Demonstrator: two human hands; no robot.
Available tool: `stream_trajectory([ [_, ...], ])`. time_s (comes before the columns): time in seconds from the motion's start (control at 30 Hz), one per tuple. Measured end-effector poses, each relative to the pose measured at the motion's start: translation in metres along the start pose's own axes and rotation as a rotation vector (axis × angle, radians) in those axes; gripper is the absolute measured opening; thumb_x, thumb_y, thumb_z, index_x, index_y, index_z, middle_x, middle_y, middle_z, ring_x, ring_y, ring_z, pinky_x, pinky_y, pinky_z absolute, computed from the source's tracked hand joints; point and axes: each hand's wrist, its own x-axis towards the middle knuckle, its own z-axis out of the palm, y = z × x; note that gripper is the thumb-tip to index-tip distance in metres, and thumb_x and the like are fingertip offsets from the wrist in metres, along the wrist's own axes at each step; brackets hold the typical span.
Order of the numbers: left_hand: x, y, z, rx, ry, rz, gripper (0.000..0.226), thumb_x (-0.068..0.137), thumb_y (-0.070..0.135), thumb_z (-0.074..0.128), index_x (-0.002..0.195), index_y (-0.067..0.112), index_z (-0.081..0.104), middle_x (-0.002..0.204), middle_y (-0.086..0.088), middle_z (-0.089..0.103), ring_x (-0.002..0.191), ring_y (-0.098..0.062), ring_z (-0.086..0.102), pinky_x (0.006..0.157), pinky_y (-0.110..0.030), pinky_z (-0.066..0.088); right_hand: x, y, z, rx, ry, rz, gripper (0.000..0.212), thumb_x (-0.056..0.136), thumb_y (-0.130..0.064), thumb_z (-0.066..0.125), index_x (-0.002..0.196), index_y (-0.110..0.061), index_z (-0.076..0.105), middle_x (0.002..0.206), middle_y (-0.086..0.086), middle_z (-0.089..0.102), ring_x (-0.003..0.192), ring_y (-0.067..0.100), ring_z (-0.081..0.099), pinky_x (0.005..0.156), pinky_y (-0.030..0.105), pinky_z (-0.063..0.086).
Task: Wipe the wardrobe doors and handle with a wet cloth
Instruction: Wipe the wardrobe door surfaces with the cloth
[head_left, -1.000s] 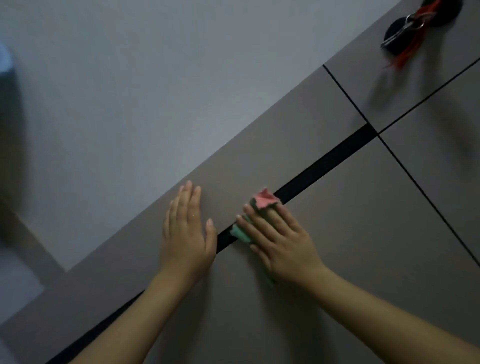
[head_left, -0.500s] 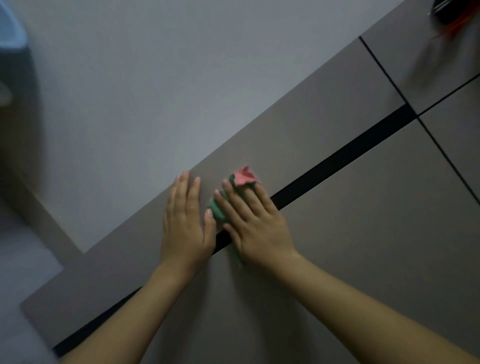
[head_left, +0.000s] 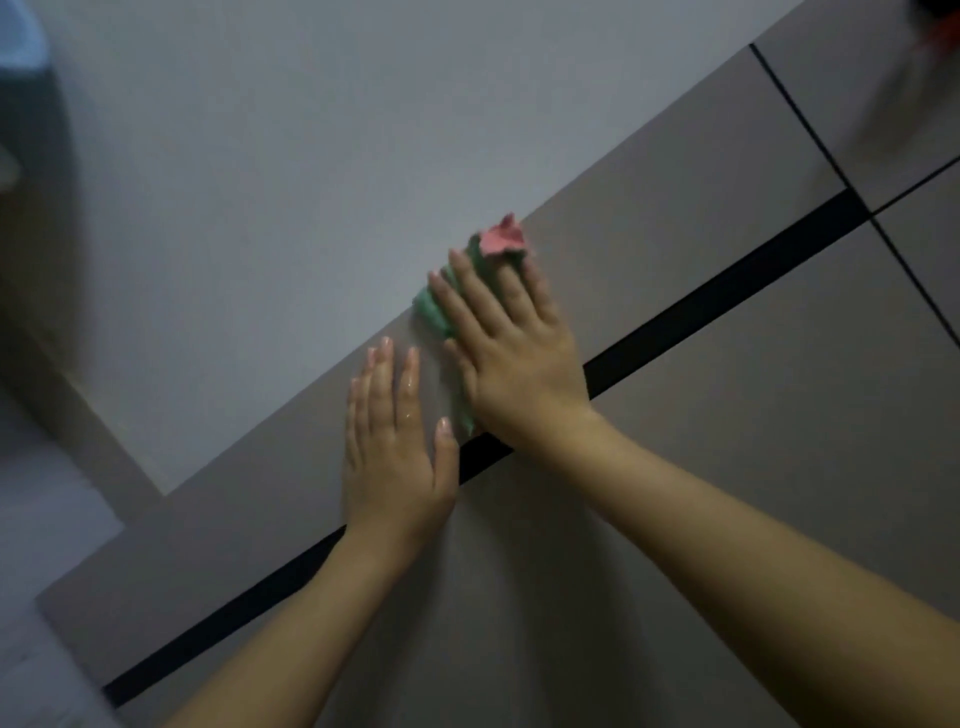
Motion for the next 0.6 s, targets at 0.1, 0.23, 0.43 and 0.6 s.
stream_trajectory([
  [0.1, -0.003, 0.011, -0.001, -0.008, -0.015, -0.019, 0.066, 0.092, 0.034, 0.033, 0.150, 0.005, 0.019, 0.158, -0.017, 0.011, 0.147, -0.027, 0.005, 0.120, -0.040, 0.002, -0.063, -0.002, 0.001, 0.038, 0.008, -0.070, 0.051, 0.100, -0.034, 0.033, 0.148, -0.015, 0.034, 0.154, 0.009, 0.029, 0.144, 0.030, 0.023, 0.118, 0.045, 0.013],
  [0.23, -0.008, 0.025, -0.001, -0.045, -0.038, 0.076, 0.065, 0.091, 0.029, 0.037, 0.149, 0.003, 0.024, 0.158, -0.016, 0.013, 0.148, -0.025, 0.006, 0.120, -0.044, 0.003, -0.144, 0.059, -0.009, -0.018, 0.070, 0.050, 0.052, 0.101, -0.035, 0.032, 0.150, -0.020, 0.027, 0.157, 0.004, 0.021, 0.146, 0.024, 0.018, 0.118, 0.043, 0.015],
  [0.43, -0.025, 0.057, 0.018, -0.104, -0.025, 0.160, 0.065, 0.087, 0.027, 0.042, 0.145, 0.000, 0.031, 0.154, -0.022, 0.022, 0.145, -0.033, 0.015, 0.119, -0.048, 0.005, -0.112, 0.096, -0.021, -0.042, 0.150, 0.475, 0.056, 0.100, -0.036, 0.028, 0.149, -0.008, 0.024, 0.154, 0.020, 0.023, 0.142, 0.037, 0.014, 0.117, 0.047, 0.004],
  [0.6, -0.043, 0.091, 0.036, -0.163, 0.032, 0.228, 0.061, 0.080, 0.019, 0.048, 0.136, -0.004, 0.039, 0.148, -0.025, 0.028, 0.140, -0.037, 0.021, 0.118, -0.050, 0.006, -0.142, 0.039, -0.003, 0.037, 0.071, 0.088, 0.049, 0.100, -0.034, 0.031, 0.145, -0.014, 0.034, 0.150, 0.010, 0.030, 0.141, 0.029, 0.024, 0.117, 0.045, 0.013],
])
